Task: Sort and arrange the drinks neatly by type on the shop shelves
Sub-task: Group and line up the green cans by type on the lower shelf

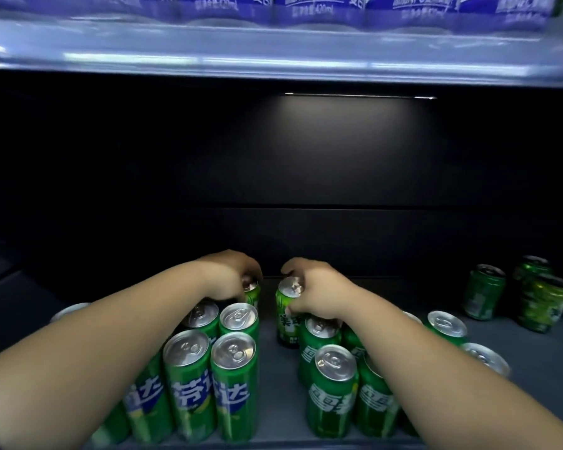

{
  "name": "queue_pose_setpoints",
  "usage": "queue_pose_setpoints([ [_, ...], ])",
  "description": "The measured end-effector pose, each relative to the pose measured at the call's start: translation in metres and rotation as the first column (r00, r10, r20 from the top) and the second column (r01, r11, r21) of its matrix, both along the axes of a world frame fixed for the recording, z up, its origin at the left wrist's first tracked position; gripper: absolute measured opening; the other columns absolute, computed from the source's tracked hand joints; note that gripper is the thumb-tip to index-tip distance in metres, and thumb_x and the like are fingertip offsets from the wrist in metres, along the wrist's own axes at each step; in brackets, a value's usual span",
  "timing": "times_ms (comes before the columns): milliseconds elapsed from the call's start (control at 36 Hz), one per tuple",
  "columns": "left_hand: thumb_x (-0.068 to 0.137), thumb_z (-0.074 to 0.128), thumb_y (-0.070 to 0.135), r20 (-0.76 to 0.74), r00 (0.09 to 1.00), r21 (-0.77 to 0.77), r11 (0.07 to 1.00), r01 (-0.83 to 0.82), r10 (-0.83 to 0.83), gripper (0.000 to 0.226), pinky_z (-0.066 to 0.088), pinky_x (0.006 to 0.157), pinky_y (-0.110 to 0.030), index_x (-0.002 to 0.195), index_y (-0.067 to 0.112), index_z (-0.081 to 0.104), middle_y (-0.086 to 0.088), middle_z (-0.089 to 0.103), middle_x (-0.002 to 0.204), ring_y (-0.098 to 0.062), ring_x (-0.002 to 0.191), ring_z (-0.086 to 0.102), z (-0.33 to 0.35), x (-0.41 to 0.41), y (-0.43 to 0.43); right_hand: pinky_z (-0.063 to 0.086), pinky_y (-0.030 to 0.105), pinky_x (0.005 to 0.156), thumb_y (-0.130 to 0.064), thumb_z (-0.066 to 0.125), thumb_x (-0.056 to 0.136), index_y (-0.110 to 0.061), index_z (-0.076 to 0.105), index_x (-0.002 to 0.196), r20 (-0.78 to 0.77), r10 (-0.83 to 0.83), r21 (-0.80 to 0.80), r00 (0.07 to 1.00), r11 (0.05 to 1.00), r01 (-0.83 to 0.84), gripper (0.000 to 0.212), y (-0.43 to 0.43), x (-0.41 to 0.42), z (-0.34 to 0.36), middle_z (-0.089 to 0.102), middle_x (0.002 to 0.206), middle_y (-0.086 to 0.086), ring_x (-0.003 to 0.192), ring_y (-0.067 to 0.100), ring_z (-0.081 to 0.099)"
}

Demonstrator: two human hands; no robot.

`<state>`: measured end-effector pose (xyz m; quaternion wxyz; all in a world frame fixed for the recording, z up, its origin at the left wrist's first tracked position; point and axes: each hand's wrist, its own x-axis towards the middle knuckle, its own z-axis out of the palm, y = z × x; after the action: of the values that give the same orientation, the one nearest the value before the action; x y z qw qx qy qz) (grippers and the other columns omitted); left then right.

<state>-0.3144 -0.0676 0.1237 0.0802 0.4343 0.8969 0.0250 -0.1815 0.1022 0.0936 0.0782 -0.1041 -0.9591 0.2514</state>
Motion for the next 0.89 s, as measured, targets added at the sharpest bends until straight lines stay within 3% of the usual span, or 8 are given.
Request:
queue_pose_setpoints([
  [111, 0.069, 0.083, 0.027, -0.014, 1.0, 0.093, 0.995, 0.024, -0.023, 0.066, 0.052, 0.093, -0.027, 0.129, 0.041, 0.059, 0.014, 0.058, 0.127, -0.011, 0.111, 0.06, 0.026, 0.009, -0.003, 0.06, 0.039, 0.085, -0.027, 0.088, 0.063, -0.039, 0.055, 0.13, -0.13, -0.053, -0.102, 0.99, 0.994, 0.04, 0.076, 0.007, 0.011, 0.02, 0.063, 0.127, -0.005, 0.1, 0.018, 0.068],
  [250, 0.064, 0.08, 0.026, -0.018, 0.998, 0.293, 0.954, 0.06, -0.057, 0.067, 0.055, 0.082, -0.023, 0.126, 0.043, 0.06, 0.017, 0.064, 0.115, -0.006, 0.097, 0.064, 0.068, 0.037, 0.005, 0.06, 0.034, 0.085, -0.02, 0.086, 0.065, -0.039, 0.059, 0.127, -0.323, -0.116, -0.182, 0.939, 0.982, 0.059, 0.071, 0.018, 0.042, 0.056, 0.066, 0.122, -0.007, 0.101, 0.011, 0.068],
  [361, 0.064, 0.079, 0.024, -0.066, 0.99, 0.421, 0.896, 0.138, -0.121, 0.064, 0.049, 0.07, -0.014, 0.123, 0.041, 0.061, 0.017, 0.064, 0.108, -0.003, 0.09, 0.063, 0.093, 0.07, 0.019, 0.06, 0.031, 0.081, -0.012, 0.086, 0.067, -0.037, 0.057, 0.124, -0.425, -0.136, -0.219, 0.895, 0.975, 0.044, 0.068, 0.029, 0.079, 0.084, 0.066, 0.114, -0.009, 0.095, 0.004, 0.067],
  [472, 0.054, 0.069, 0.035, -0.135, 0.959, 0.446, 0.85, 0.282, -0.247, 0.07, 0.05, 0.081, -0.016, 0.124, 0.032, 0.064, 0.014, 0.065, 0.114, -0.002, 0.095, 0.062, 0.107, 0.109, 0.044, 0.057, 0.031, 0.089, -0.012, 0.087, 0.066, -0.042, 0.055, 0.122, -0.464, -0.137, -0.229, 0.875, 0.973, 0.031, 0.071, 0.051, 0.126, 0.094, 0.063, 0.122, -0.011, 0.109, 0.002, 0.063],
  [611, 0.057, 0.076, 0.023, -0.039, 0.907, 0.455, 0.801, 0.39, -0.419, 0.062, 0.04, 0.08, -0.004, 0.118, 0.025, 0.067, 0.024, 0.064, 0.11, 0.015, 0.094, 0.058, 0.106, 0.168, 0.095, 0.056, 0.029, 0.089, -0.013, 0.09, 0.065, -0.057, 0.053, 0.108, -0.44, -0.156, -0.213, 0.884, 0.975, 0.066, 0.072, 0.092, 0.201, 0.09, 0.061, 0.12, -0.017, 0.112, 0.002, 0.062],
  [694, 0.065, 0.084, 0.008, -0.005, 0.89, 0.444, 0.796, 0.411, -0.456, 0.06, 0.041, 0.077, -0.005, 0.119, 0.027, 0.066, 0.026, 0.064, 0.105, 0.018, 0.09, 0.057, 0.095, 0.205, 0.134, 0.055, 0.023, 0.085, -0.013, 0.091, 0.067, -0.052, 0.053, 0.114, -0.391, -0.183, -0.222, 0.902, 0.97, 0.1, 0.072, 0.12, 0.254, 0.084, 0.061, 0.122, -0.014, 0.113, 0.0, 0.061],
  [889, 0.067, 0.084, 0.016, -0.014, 0.869, 0.386, 0.799, 0.461, -0.494, 0.063, 0.051, 0.09, -0.026, 0.124, 0.03, 0.063, 0.022, 0.063, 0.113, 0.001, 0.102, 0.061, 0.066, 0.302, 0.226, 0.059, 0.041, 0.089, -0.019, 0.089, 0.068, -0.049, 0.053, 0.121, -0.266, -0.28, -0.202, 0.922, 0.952, 0.231, 0.071, 0.202, 0.369, 0.061, 0.06, 0.126, -0.014, 0.114, 0.006, 0.061],
])
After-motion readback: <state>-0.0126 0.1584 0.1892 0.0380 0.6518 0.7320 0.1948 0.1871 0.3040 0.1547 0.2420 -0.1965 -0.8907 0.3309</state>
